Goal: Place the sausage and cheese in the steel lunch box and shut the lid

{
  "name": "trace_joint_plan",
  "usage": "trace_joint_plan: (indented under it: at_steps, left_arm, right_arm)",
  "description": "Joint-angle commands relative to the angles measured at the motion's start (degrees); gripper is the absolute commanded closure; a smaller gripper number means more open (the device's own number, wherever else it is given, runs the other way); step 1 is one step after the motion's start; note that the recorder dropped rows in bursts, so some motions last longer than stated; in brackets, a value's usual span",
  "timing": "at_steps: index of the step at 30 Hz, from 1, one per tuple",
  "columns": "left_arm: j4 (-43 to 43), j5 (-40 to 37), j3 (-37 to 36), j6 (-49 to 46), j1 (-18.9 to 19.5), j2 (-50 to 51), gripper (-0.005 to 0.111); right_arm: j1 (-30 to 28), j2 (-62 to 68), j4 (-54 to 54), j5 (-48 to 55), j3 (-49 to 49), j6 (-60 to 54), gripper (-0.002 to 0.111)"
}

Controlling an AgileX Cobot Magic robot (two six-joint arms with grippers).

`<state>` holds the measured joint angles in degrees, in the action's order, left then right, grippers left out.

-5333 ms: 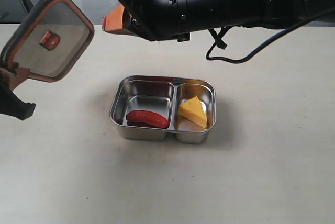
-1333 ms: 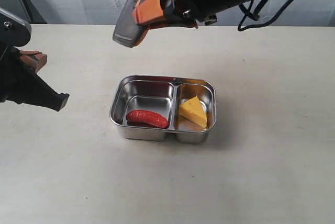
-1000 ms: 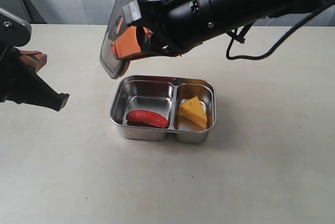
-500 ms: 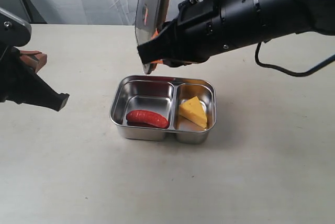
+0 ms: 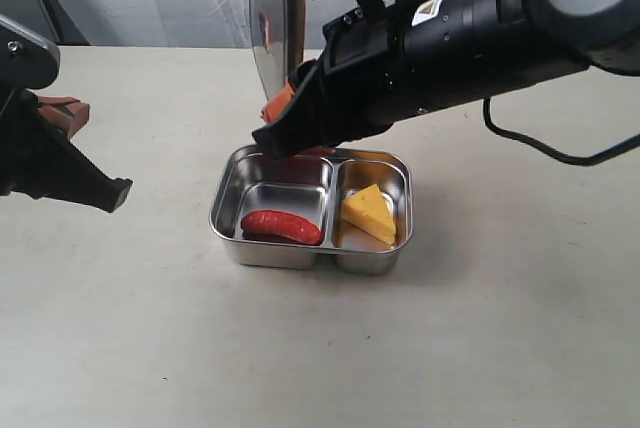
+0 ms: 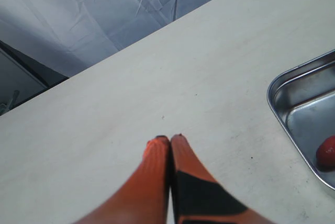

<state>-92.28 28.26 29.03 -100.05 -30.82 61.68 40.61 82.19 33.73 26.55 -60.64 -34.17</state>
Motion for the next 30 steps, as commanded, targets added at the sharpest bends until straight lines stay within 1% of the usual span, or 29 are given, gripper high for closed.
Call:
trace_joint_plan:
  at_steps: [1,3,5,8,11,13,17,19,21,24,27,29,30]
  left_arm:
    - [-0.2,0.2,0.4,0.5,0.0,-0.4,0.107]
    - [-0.2,0.2,0.4,0.5,0.0,-0.4,0.107]
    - [-0.2,0.2,0.4,0.5,0.0,-0.4,0.107]
    - [-0.2,0.2,0.4,0.5,0.0,-0.4,0.107]
    - [-0.2,0.2,0.4,0.5,0.0,-0.4,0.107]
    - [-0.2,0.2,0.4,0.5,0.0,-0.4,0.107]
    - [-0.2,0.2,0.4,0.5,0.0,-0.4,0.107]
    - [-0.2,0.2,0.4,0.5,0.0,-0.4,0.107]
    - [-0.2,0.2,0.4,0.5,0.0,-0.4,0.107]
    - [-0.2,0.2,0.4,0.5,0.0,-0.4,0.107]
    - [-0.2,0.2,0.4,0.5,0.0,-0.4,0.107]
    - [-0.2,0.2,0.4,0.5,0.0,-0.4,0.107]
    - [-0.2,0.2,0.4,0.5,0.0,-0.4,0.107]
  right_arm:
    - [1.8,-1.2,-21.2,-4.2,0.0,22.9,0.109]
    - [3.0,-1.4,-27.4,-5.1,0.0,29.4,0.109]
    - [4.0,-1.7,-31.4,-7.0,0.5,34.2,0.109]
    - [5.4,-1.9,-37.7,-11.3,1.9,41.8,0.109]
    - [6.4,-1.9,-47.0,-15.7,3.9,52.5,0.109]
    - [6.8,-1.9,-55.5,-18.7,5.3,61.0,0.109]
    - [6.8,-1.9,-75.6,-28.3,8.8,83.9,0.109]
    - [6.8,-1.9,-82.5,-32.9,9.9,92.9,0.109]
    - [6.7,-1.9,-84.9,-34.7,10.8,96.5,0.109]
    - [6.7,-1.9,-85.0,-34.9,12.3,97.1,0.109]
    - [6.0,-1.9,-87.3,-38.3,13.1,98.5,0.109]
    - [4.8,-1.9,-94.3,-40.4,13.1,105.7,0.109]
    - [4.4,-1.9,-99.6,-41.1,13.1,109.9,0.109]
